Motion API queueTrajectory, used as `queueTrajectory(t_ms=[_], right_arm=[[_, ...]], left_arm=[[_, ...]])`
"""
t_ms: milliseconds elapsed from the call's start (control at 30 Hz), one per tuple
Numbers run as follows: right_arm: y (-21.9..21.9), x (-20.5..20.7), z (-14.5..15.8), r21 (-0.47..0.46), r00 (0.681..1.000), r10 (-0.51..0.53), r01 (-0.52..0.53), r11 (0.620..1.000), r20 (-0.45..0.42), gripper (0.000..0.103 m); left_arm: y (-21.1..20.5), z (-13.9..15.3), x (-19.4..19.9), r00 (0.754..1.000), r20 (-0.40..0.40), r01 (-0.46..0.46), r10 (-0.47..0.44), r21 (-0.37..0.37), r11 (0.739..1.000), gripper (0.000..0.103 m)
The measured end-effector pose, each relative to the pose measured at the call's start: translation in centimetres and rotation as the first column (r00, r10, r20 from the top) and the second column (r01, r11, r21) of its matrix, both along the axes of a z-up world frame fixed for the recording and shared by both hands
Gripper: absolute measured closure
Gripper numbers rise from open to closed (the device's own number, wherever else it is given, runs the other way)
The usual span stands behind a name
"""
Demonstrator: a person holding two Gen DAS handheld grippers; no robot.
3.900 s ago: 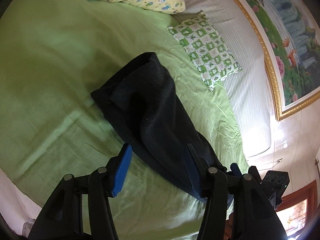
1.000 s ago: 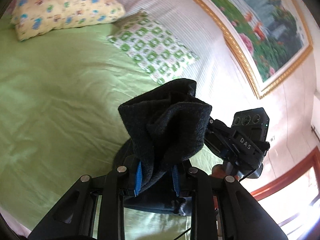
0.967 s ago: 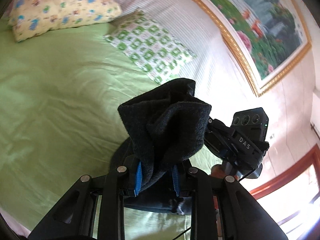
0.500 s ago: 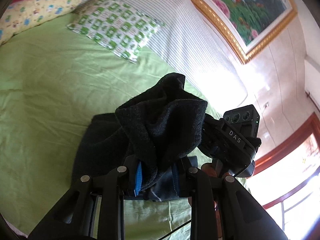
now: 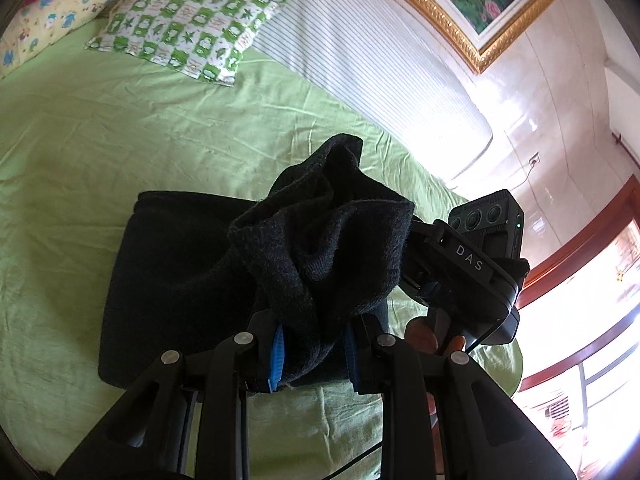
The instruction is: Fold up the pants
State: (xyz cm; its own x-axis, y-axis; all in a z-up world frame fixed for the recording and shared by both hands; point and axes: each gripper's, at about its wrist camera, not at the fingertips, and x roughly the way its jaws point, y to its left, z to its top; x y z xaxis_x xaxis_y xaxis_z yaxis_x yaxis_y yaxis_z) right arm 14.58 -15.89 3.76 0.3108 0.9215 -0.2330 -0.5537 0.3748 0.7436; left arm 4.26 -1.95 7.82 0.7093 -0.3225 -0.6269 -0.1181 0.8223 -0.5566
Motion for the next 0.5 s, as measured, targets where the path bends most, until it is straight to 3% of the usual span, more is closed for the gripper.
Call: queueTrajectory(t_ms=[500], right_arm=[[-3.5, -0.1, -2.4, 0.026, 0.996, -0.072, 0.074, 0.997, -0.056, 0.09]], left_arm=[[-2.8, -1.6, 2.1, 0.997, -0.04, 0.067, -0.065, 0.058, 0.996, 0.079]])
